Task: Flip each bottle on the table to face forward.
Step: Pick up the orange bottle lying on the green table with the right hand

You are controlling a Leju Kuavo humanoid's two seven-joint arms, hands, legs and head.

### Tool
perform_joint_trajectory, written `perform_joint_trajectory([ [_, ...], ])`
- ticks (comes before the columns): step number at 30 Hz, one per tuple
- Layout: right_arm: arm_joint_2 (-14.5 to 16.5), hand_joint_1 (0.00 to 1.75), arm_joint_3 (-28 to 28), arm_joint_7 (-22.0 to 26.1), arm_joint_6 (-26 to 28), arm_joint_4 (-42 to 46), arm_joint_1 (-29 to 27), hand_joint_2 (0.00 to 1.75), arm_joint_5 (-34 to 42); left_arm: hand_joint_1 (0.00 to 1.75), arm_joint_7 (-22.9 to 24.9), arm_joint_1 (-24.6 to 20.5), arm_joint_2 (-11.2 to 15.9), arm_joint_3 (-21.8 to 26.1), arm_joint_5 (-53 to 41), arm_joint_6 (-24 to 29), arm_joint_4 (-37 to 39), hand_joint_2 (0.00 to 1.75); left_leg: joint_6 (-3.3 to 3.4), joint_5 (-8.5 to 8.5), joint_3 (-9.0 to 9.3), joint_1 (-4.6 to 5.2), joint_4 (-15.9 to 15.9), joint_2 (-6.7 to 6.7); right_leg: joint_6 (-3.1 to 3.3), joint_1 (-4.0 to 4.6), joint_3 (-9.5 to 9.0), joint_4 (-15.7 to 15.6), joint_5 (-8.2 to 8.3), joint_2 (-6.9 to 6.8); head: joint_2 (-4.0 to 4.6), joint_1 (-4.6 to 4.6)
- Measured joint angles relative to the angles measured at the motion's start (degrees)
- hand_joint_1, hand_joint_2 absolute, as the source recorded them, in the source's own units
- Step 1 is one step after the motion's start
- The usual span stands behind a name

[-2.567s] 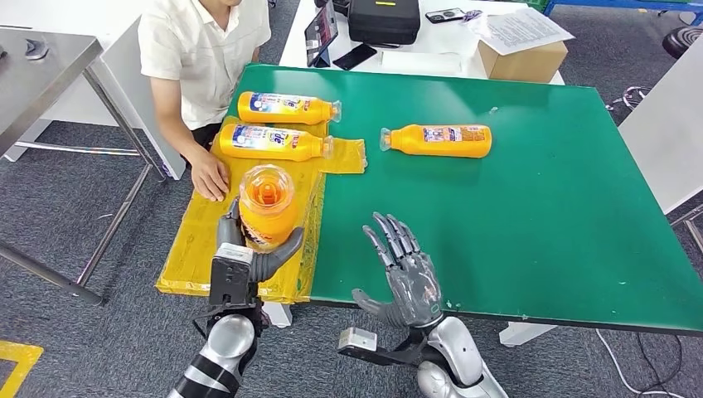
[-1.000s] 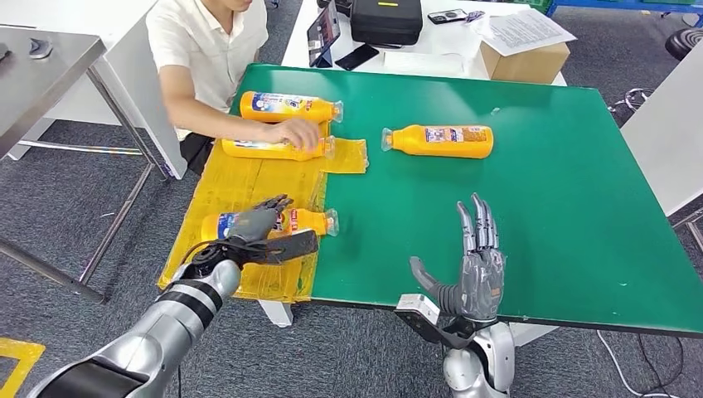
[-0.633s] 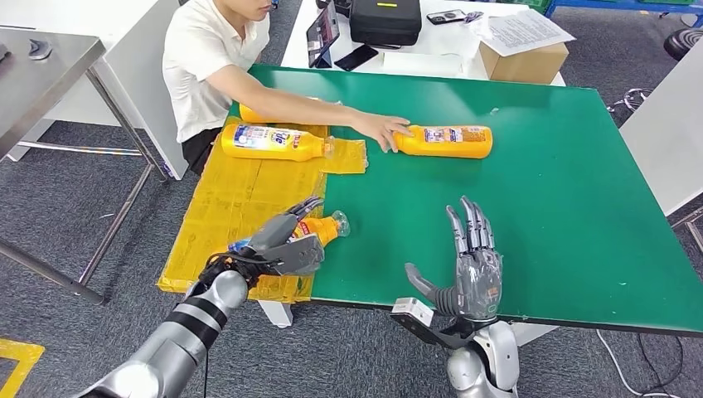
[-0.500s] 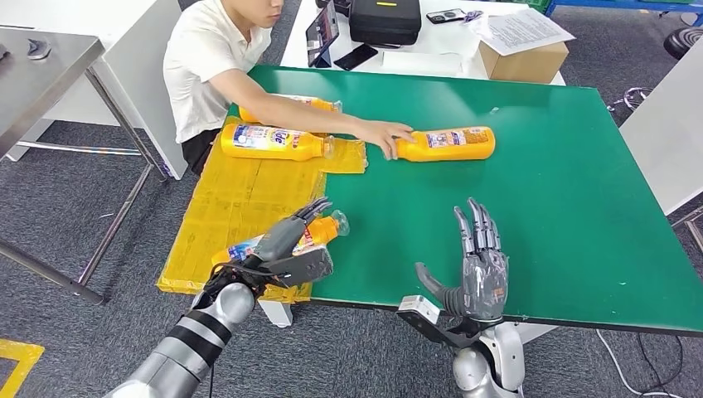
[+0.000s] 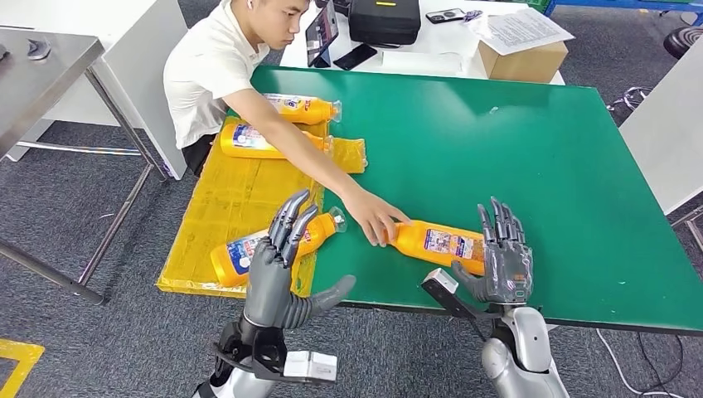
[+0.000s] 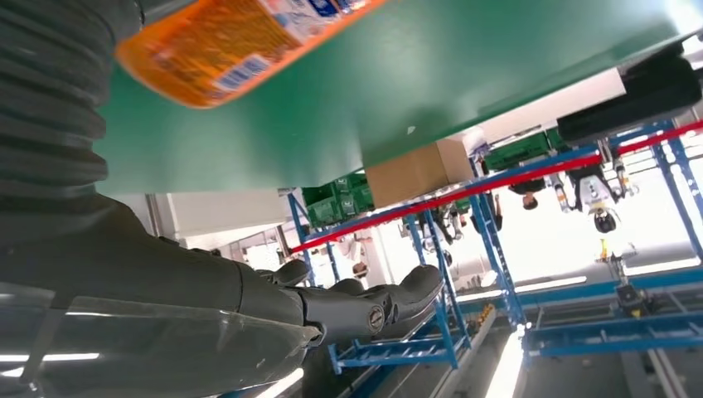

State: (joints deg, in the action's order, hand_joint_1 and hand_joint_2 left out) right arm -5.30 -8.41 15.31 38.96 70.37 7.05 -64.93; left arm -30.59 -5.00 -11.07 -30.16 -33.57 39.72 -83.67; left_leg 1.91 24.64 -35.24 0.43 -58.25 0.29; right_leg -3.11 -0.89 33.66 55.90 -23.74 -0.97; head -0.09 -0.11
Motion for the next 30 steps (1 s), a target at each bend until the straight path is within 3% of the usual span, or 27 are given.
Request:
perform_joint_trajectory([
  [5,-3.02,0.00,-1.18,-3.94,-3.97,-4.22,2.90,1.75,-1.27,0.00,-0.52,1.53,-0.46,-0.40,2.16,-0.42,-2.74,1.75,0.00,-0.04,0.02,-0.02,0.00,0.02,0.00,0.02,-0.03,0.01,0.01,-0.01,0.00,0.00],
  [13,-7.97,0.00,-1.23,-5.10,-5.85,-10.54,4.61,1.75,-1.91,0.00,2.43,3.77,0.98,-5.10,15.17,-8.90,-5.06,1.75,0.03,0.00,-0.04,0.04,-0.01,0.02,-0.01,-0.04,0.01,0.00,0.01,-0.02,0.00,0.00],
  [24,-9.09,0.00,-2.99,-7.58,-19.72,-20.24,11.96,1.75,-0.16,0.00,5.96,2.89,1.95,-8.18,21.21,-15.24,-5.07,1.75,0.02,-0.02,0.13,0.00,0.00,-0.23,-0.02,0.00,-0.04,0.00,0.05,0.18,0.00,0.00],
  [30,-9.58,0.00,-5.76,-8.25,-21.62,-24.11,16.23,1.75,-0.18,0.00,6.41,2.31,2.06,-9.04,21.58,-16.27,-5.07,1.75,0.03,-0.03,0.23,0.02,-0.01,-0.21,-0.06,-0.02,-0.16,0.00,0.08,0.17,0.00,0.01],
])
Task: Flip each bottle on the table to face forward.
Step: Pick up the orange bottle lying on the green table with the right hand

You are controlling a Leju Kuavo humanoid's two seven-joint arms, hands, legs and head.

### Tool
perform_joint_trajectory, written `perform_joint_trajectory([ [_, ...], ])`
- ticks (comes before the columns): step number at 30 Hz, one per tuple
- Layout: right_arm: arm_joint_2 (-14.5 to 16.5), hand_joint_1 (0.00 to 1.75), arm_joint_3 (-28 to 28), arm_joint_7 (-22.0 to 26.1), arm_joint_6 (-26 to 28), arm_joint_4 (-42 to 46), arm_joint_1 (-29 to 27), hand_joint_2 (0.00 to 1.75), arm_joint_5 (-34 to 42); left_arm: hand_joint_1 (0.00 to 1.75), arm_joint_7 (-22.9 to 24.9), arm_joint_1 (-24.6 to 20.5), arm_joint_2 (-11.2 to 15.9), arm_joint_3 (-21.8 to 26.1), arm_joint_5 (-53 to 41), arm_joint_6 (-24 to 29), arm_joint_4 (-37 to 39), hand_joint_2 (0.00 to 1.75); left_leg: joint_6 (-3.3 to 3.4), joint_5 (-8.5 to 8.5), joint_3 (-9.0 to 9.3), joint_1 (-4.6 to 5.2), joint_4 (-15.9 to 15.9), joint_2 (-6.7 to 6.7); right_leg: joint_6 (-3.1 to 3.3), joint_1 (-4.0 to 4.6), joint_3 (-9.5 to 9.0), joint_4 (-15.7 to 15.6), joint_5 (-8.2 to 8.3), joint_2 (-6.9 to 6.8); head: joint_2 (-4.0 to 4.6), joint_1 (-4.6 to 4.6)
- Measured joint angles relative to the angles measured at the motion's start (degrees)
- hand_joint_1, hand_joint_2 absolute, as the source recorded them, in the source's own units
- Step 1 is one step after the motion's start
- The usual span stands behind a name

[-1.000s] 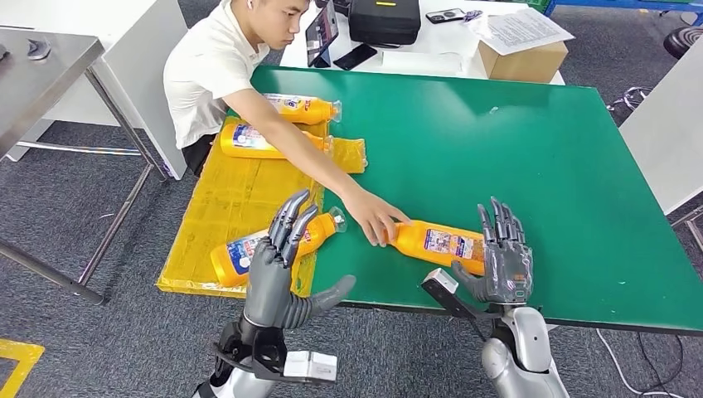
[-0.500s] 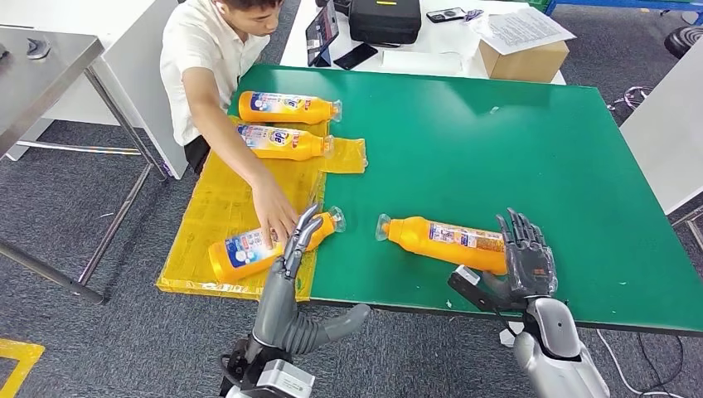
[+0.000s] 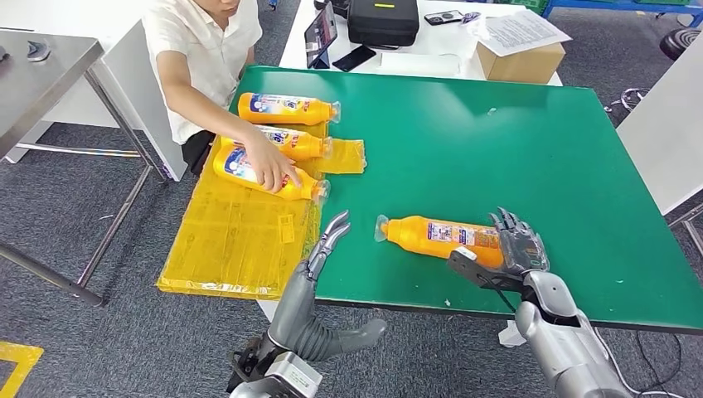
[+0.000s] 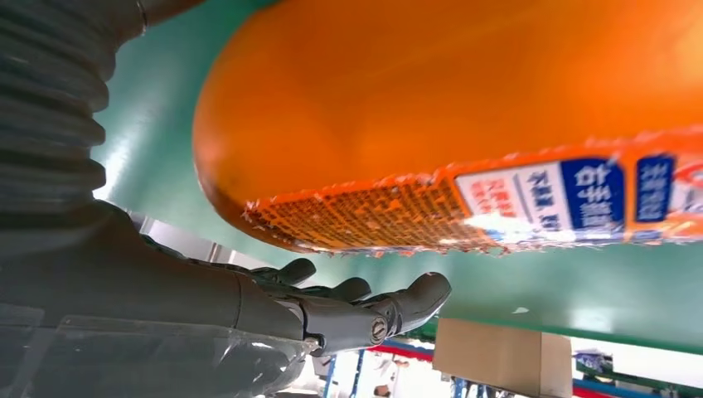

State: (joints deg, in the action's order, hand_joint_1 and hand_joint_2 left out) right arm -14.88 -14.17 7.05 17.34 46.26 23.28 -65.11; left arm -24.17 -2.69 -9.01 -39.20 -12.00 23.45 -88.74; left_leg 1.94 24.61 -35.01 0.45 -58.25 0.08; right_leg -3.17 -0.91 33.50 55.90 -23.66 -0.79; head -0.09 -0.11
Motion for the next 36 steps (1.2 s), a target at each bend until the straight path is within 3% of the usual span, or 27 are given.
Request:
perform_joint_trajectory([
  [14,2.15,0.01,-4.57,3.76,-3.74,-6.57,5.98,1.75,3.01,0.00,0.03,-1.89,-0.02,-1.44,2.04,-1.66,0.52,1.75,-0.01,-0.01,0.03,-0.02,0.00,-0.02,-0.01,0.02,-0.01,0.01,0.01,0.01,0.00,-0.02],
  [15,2.23,0.11,-4.88,4.51,-4.94,-6.88,6.26,1.75,4.04,0.00,0.05,-1.96,-0.02,-1.53,2.23,-1.76,0.62,1.75,-0.01,-0.01,0.03,-0.02,0.00,-0.02,-0.01,0.02,-0.01,0.01,0.01,0.01,0.00,-0.02],
  [19,1.84,1.66,-5.91,7.61,-11.20,-7.29,7.34,1.75,9.84,0.00,0.21,-2.37,-0.02,-1.81,2.97,-2.09,1.03,1.75,-0.01,0.00,0.12,-0.02,0.00,-0.07,-0.01,0.02,-0.08,0.00,0.01,0.04,0.00,0.00],
  [20,1.61,1.75,-6.18,8.11,-12.63,-7.32,7.56,1.75,11.10,0.00,0.24,-2.46,-0.02,-1.84,3.07,-2.24,1.15,1.75,-0.01,0.01,0.17,-0.02,0.00,-0.07,-0.01,0.01,-0.12,-0.01,0.00,0.05,0.00,0.01],
  [26,-0.44,1.75,-8.76,8.82,-17.81,-7.40,8.94,1.75,15.67,0.00,0.26,-2.77,-0.02,-2.17,3.46,-2.58,1.72,1.75,0.00,0.02,0.42,-0.01,0.00,-0.03,-0.01,0.01,-0.35,-0.04,-0.01,0.04,0.00,0.01],
  [36,-1.93,1.75,-11.28,6.70,-20.07,-7.43,9.73,1.75,16.84,0.00,0.45,-2.88,-0.02,-2.46,3.70,-2.73,2.02,1.75,0.00,0.02,0.49,-0.02,0.00,0.03,-0.01,0.01,-0.42,-0.04,-0.01,0.03,0.00,-0.01],
])
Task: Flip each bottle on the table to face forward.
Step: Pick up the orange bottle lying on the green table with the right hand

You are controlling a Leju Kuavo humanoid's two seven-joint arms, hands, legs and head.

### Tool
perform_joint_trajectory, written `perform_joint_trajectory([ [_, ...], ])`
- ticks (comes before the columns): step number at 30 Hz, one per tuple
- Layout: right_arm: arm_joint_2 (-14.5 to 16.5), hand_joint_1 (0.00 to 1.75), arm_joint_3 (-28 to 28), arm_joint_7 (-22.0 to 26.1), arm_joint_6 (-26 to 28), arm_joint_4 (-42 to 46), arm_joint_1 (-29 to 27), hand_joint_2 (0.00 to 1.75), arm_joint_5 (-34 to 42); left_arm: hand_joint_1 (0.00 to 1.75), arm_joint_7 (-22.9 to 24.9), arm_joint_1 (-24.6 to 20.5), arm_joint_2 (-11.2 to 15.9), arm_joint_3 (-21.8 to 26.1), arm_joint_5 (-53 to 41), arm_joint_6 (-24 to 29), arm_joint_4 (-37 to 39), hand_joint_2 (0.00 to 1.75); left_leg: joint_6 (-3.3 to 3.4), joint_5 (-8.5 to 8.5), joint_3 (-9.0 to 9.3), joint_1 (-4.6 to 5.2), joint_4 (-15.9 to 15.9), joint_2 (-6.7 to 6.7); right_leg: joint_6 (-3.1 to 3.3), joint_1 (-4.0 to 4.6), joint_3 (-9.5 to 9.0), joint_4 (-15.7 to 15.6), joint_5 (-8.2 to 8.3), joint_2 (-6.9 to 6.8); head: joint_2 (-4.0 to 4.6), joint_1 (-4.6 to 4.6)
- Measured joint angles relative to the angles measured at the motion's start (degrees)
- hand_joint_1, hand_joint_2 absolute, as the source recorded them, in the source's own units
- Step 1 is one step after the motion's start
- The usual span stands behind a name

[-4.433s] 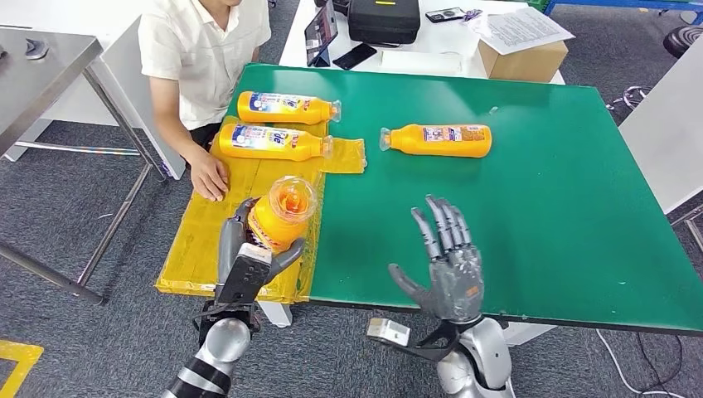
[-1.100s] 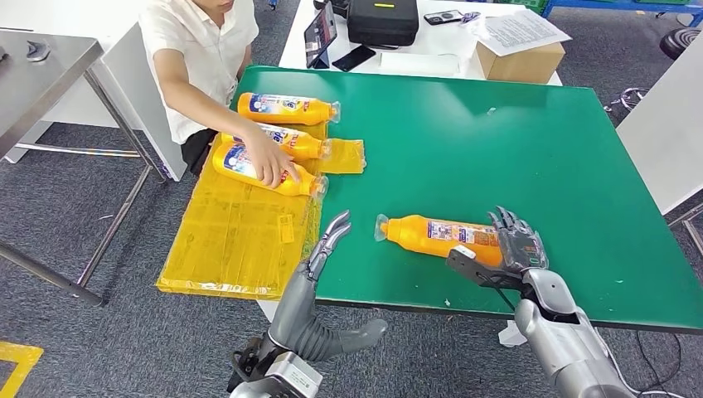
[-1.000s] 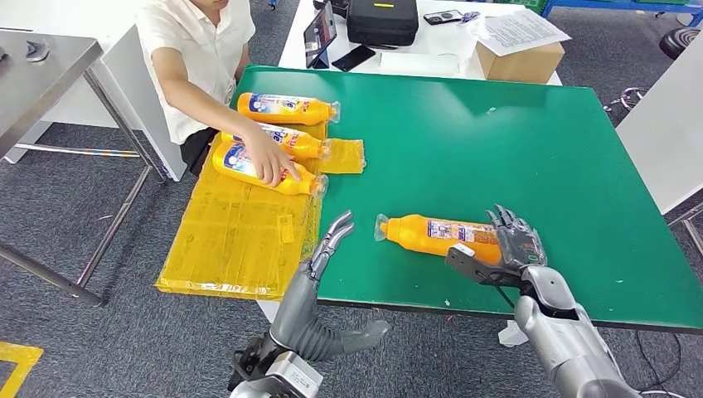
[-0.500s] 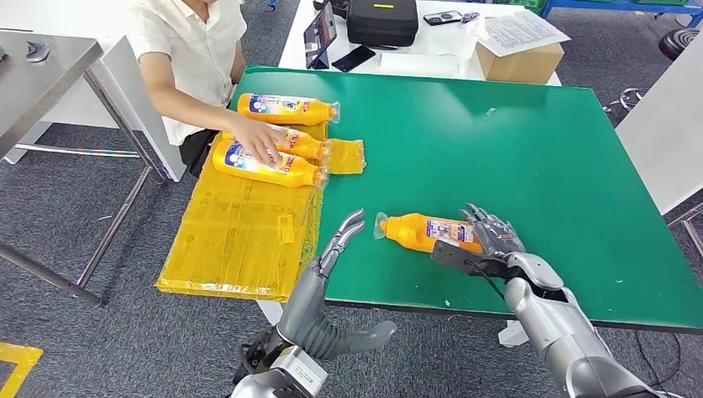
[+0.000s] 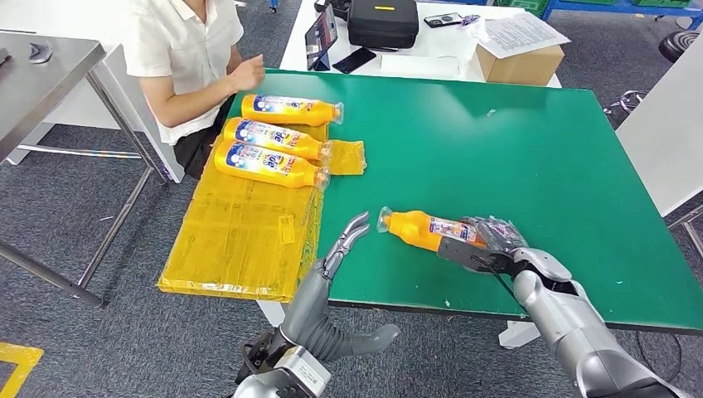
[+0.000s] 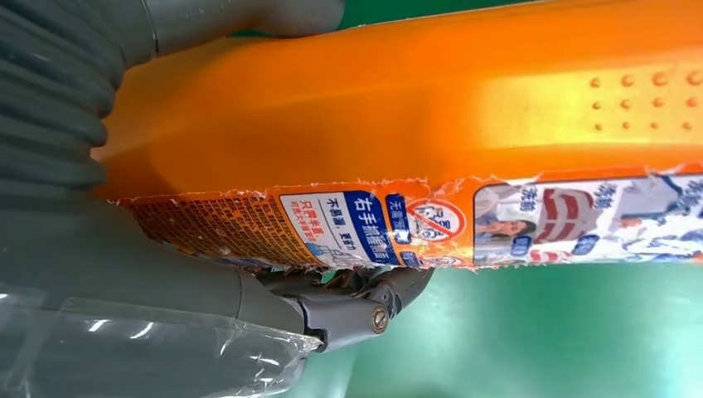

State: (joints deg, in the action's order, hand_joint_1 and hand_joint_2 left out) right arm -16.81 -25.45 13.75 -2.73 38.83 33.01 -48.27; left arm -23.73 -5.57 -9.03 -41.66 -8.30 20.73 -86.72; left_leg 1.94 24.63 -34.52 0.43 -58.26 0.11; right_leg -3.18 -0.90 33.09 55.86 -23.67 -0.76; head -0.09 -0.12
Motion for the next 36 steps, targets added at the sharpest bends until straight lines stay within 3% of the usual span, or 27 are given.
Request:
perform_joint_trajectory([
  [7,-2.25,1.75,-1.99,-4.12,-2.48,-0.19,0.28,1.75,1.53,0.00,1.07,-0.21,-0.02,-0.08,0.40,-0.72,0.68,1.75,0.03,0.03,0.15,0.01,0.00,0.15,-0.03,-0.01,0.09,-0.08,-0.06,-0.09,0.00,0.01],
  [12,-3.20,1.75,0.65,5.29,-7.14,4.26,-4.30,1.75,18.37,0.00,0.63,-0.22,-0.69,0.60,8.35,-0.37,1.83,1.75,0.08,0.07,0.19,0.00,0.00,0.16,-0.14,0.00,-0.24,-0.12,-0.11,-0.08,0.00,0.05],
  [14,-3.18,1.75,2.43,6.94,-7.55,7.79,-7.22,1.75,22.55,0.00,0.38,-0.28,-1.20,1.56,11.97,0.76,2.95,1.75,0.05,0.12,0.20,0.00,0.00,0.03,-0.12,0.00,-0.34,-0.12,-0.04,0.04,0.00,0.02],
  [21,-2.97,1.75,4.80,6.25,-7.41,14.30,-11.71,1.75,24.17,0.00,-0.43,-0.47,-1.98,2.69,13.81,1.22,5.14,1.75,-0.01,0.17,0.23,-0.08,0.00,-0.21,-0.01,0.08,-0.21,-0.12,0.00,0.25,0.00,0.01],
  [32,-2.96,1.75,5.61,6.37,-7.35,16.33,-13.18,1.75,24.67,0.00,-0.29,-0.48,-2.24,2.99,14.32,1.40,6.20,1.75,-0.01,0.17,0.18,-0.06,0.00,-0.20,-0.01,0.07,-0.20,-0.12,0.00,0.24,0.00,0.02],
  [36,-1.63,1.75,6.90,8.51,-6.45,19.16,-15.49,1.75,29.07,0.00,1.73,0.28,-2.42,4.55,22.07,3.02,6.98,1.75,-0.01,0.17,0.10,-0.07,0.01,-0.19,-0.01,0.09,-0.17,-0.10,0.00,0.24,0.00,0.01],
])
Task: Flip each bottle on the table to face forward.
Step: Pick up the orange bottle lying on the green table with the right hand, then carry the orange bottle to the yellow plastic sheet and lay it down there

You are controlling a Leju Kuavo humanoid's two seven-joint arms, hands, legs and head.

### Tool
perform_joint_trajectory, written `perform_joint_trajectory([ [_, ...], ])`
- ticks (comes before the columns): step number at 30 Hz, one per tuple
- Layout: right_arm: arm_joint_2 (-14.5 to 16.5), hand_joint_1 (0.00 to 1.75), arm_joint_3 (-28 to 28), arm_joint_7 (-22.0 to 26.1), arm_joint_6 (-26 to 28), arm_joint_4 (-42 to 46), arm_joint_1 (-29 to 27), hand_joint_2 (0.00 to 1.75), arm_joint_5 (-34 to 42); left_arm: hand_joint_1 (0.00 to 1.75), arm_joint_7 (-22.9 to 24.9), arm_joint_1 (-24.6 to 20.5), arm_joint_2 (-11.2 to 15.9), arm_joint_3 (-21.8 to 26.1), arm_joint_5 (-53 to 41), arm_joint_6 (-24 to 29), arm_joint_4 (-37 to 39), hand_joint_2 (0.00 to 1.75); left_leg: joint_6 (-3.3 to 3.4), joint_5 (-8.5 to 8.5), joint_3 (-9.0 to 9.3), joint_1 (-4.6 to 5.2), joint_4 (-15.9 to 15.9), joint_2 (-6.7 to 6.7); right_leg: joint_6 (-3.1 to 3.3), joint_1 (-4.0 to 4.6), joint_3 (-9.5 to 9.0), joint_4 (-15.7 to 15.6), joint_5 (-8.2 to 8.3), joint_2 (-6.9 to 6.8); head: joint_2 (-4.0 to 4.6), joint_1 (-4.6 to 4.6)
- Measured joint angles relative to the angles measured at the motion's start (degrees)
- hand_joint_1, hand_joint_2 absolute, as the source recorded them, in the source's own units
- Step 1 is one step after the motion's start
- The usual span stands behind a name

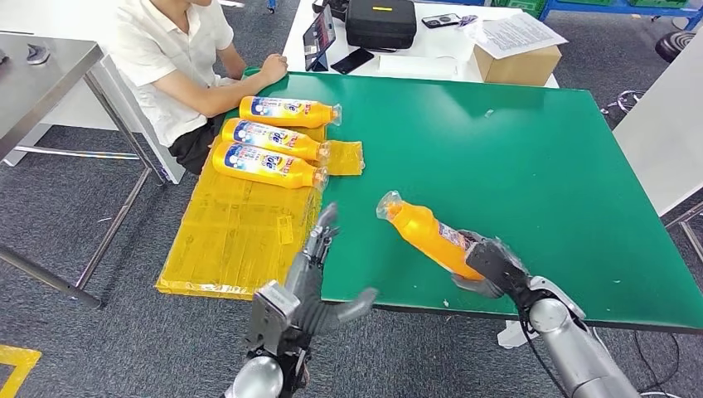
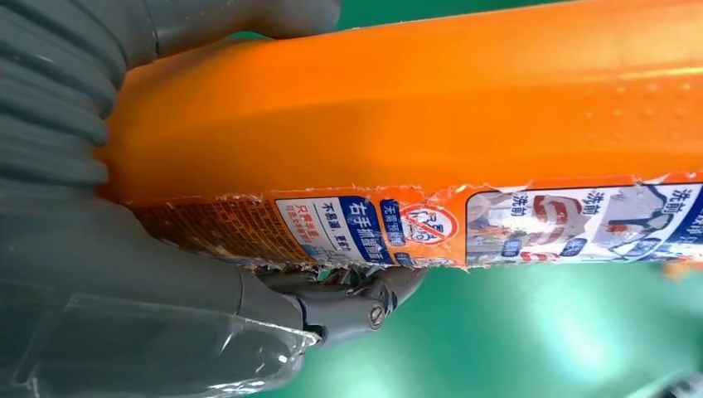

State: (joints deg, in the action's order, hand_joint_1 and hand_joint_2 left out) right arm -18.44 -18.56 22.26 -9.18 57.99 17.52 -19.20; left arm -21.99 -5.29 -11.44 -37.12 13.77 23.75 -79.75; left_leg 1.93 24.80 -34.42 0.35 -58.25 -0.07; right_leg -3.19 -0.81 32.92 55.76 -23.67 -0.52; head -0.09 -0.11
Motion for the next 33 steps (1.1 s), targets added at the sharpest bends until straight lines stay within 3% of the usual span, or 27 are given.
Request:
perform_joint_trajectory([
  [5,3.18,1.75,1.37,1.11,-0.34,8.10,-5.00,1.75,7.62,0.00,-1.22,2.73,0.14,3.33,10.95,0.45,1.22,1.75,-0.03,-0.04,-0.35,-0.02,0.01,0.02,0.01,0.01,0.36,0.10,-0.01,-0.01,0.00,-0.02],
  [11,5.95,1.75,1.42,2.49,-2.40,15.47,-6.35,1.75,11.70,0.00,0.47,3.88,0.82,4.09,15.67,-0.31,1.27,1.75,-0.03,-0.05,-0.55,-0.02,0.00,0.08,0.01,-0.01,0.53,0.12,-0.01,-0.02,0.00,0.00],
  [15,9.09,1.75,-1.24,4.43,-5.27,16.42,-6.02,1.75,11.89,0.00,4.10,2.56,1.19,2.49,17.14,-3.10,2.85,1.75,-0.03,-0.05,-0.59,-0.01,0.00,0.05,0.02,-0.01,0.58,0.12,-0.01,-0.01,0.00,0.01],
  [20,12.21,1.75,-6.22,5.72,-5.58,17.08,-5.70,1.75,12.03,0.00,4.35,0.55,1.12,2.08,20.23,-2.77,5.52,1.75,-0.06,-0.11,-0.61,-0.04,0.00,0.11,0.02,0.01,0.62,0.13,-0.01,-0.05,0.00,-0.02],
  [33,12.95,1.75,-9.96,5.44,-5.17,17.20,-5.20,1.75,12.98,0.00,2.48,-0.77,1.08,1.29,20.43,-3.17,5.90,1.75,-0.07,-0.12,-0.73,-0.01,0.00,0.12,0.02,-0.01,0.69,0.14,-0.01,-0.06,0.00,0.00],
])
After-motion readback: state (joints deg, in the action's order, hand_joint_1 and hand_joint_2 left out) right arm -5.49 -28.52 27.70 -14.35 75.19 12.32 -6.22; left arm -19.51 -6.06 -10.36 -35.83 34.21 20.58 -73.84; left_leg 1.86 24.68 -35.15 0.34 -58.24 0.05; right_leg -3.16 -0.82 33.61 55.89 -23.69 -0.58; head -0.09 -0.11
